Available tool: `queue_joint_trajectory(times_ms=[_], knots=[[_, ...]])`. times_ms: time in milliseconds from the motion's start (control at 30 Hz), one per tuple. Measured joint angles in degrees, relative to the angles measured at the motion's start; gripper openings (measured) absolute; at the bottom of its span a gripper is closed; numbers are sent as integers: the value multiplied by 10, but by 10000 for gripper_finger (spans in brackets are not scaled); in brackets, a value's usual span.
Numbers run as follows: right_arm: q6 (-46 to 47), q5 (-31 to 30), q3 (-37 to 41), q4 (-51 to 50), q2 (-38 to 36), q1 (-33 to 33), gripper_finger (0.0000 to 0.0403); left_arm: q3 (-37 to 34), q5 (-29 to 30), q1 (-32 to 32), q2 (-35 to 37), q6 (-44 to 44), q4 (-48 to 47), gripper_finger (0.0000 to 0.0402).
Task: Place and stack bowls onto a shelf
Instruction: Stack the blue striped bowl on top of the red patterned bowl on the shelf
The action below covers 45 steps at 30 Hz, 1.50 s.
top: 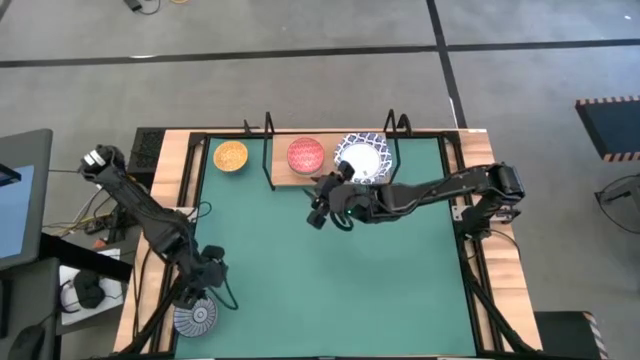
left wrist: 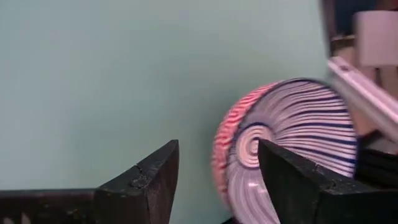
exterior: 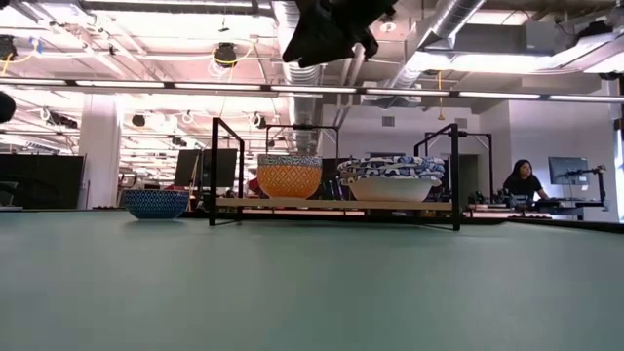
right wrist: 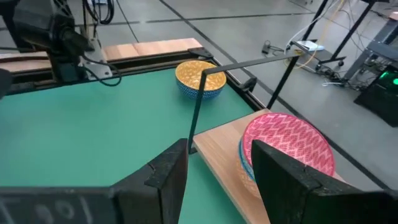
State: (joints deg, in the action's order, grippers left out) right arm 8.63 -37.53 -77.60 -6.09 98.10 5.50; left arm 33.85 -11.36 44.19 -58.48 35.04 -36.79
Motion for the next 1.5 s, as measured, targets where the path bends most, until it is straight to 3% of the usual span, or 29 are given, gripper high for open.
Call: queue_joint_trajectory(times_ms=[200,567,733,1000,1300,1500], knots=[[6,-2,0,-13,0,-8,201,-4,17,17,0,26,-16,152],[9,-3,0,-29,0,-10,201,-4,7,17,0,-4,23,73],[9,-4,0,-37,-4,-20,201,-4,1,17,0,11,39,68],[0,-3,0,-39,-4,-42,201,-4,43,16,0,-20,38,67],[-28,1,0,-20,-4,-44,201,-4,48,61,0,63,55,68],[-45,2,0,-14,-4,-44,201,-4,111,106,0,114,66,93]])
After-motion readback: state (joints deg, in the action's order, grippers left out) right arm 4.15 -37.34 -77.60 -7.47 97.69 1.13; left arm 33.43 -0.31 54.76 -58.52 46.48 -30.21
